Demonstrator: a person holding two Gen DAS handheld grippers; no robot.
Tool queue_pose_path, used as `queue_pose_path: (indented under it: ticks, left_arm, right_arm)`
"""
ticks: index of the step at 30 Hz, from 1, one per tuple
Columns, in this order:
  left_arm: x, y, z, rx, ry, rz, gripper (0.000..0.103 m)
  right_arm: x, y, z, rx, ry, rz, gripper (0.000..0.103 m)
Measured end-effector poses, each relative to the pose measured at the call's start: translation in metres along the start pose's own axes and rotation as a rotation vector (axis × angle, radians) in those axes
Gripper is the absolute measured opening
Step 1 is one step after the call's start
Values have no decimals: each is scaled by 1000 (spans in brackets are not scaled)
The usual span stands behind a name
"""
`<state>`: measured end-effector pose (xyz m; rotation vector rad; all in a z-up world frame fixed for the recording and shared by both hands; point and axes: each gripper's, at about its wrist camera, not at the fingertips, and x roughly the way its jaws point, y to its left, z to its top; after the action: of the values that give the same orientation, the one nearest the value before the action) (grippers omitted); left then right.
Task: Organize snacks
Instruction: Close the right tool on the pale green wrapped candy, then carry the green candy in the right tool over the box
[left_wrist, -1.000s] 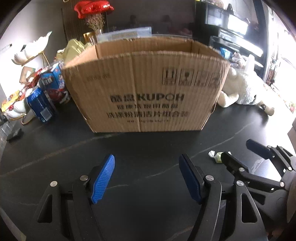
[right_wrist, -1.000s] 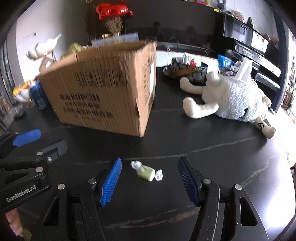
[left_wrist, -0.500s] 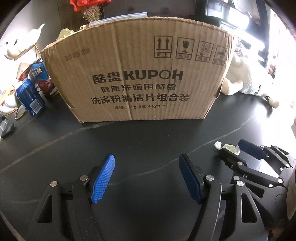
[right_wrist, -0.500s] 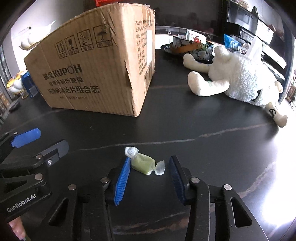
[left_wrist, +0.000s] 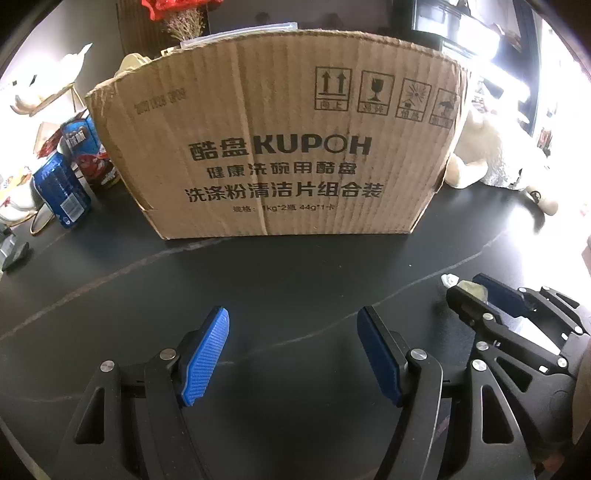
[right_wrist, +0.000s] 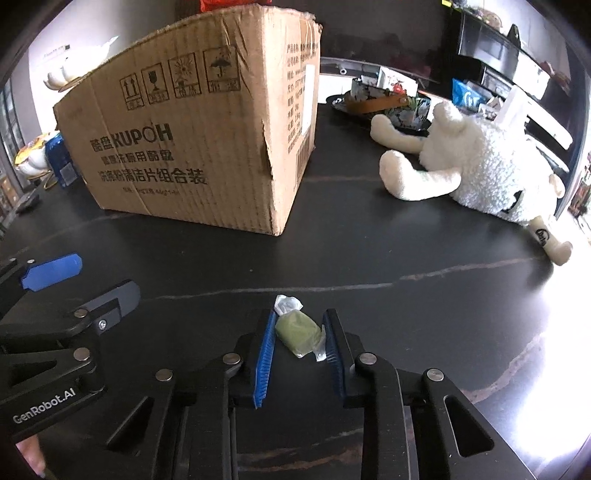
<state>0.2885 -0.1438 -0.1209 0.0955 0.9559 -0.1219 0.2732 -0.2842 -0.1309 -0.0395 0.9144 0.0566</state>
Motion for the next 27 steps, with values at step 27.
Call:
queue_pose_path:
  ticks: [27]
  left_arm:
    - [-78,40,15,-31,-133,30,71]
  right_arm:
    - [-82,42,35,-33,-174,40,27]
